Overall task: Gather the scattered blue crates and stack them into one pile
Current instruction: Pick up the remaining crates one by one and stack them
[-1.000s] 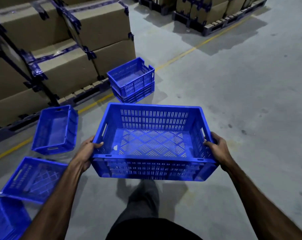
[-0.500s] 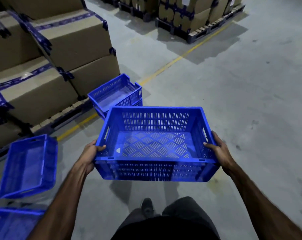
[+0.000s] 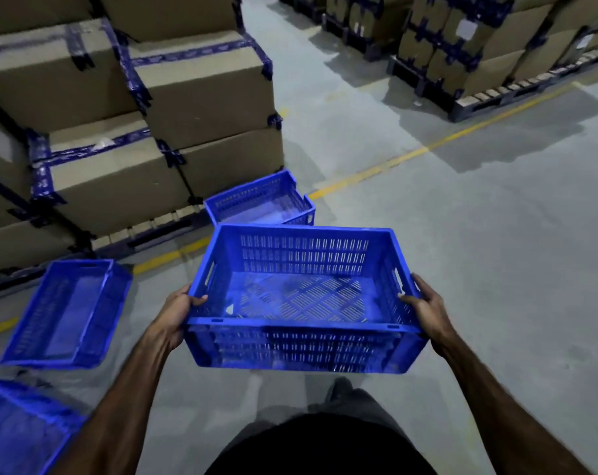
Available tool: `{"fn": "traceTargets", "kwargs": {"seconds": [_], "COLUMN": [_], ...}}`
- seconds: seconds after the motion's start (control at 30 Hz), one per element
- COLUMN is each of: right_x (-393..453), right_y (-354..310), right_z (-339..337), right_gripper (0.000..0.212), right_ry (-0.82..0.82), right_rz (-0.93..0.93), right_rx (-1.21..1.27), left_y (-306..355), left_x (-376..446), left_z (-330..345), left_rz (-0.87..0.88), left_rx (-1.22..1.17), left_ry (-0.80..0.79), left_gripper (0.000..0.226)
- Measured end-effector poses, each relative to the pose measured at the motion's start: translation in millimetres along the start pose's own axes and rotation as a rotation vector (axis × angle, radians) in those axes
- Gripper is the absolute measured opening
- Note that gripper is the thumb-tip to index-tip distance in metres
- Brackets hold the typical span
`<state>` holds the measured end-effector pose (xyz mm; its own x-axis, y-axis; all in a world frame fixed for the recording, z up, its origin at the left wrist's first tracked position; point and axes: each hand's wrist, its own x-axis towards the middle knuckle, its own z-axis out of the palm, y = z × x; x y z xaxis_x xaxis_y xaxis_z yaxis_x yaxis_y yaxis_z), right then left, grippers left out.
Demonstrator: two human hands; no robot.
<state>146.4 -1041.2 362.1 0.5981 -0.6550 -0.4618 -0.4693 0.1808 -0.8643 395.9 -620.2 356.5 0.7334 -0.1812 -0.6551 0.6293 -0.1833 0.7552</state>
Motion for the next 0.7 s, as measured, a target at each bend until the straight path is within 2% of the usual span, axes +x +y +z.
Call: {"fn": "traceTargets", "kwargs": {"seconds": [0.27, 0.4, 0.47, 0.6, 0.7], "right_x": [128.7, 183.6, 208.4, 248.9, 279.6], "right_y": [-81.3, -99.0, -104.8, -123.1, -142.4], "right_z": [14.2, 39.6, 56.1, 91.0, 117.4], "right_gripper": [0.048, 0.06, 0.06, 0.034, 0.032], "right_ry": [-0.163, -0.232, -0.238, -0.244, -0.254], "right_rz": [-0.042, -0.037, -0.014, -0.02, -0.04], "right_rx": [-0.118, -0.215, -0.249, -0.348, -0.409], "left_y": [17.3, 26.3, 37.5, 62.8, 87.4], "left_x": [30.1, 56.0, 74.6, 120.5, 158.0], "left_z": [38.1, 35.7, 32.3, 22.0, 13.5], "left_rz": [0.022, -0.016, -0.045, -0.061, -0.065], "left_rx": [-0.184, -0.2, -0.23, -0.238, -0.251], "left_ry": [0.154, 0.174, 0.192, 0.18, 0.2], "left_gripper": [0.038, 0.042, 0.04, 0.04, 0.036]}}
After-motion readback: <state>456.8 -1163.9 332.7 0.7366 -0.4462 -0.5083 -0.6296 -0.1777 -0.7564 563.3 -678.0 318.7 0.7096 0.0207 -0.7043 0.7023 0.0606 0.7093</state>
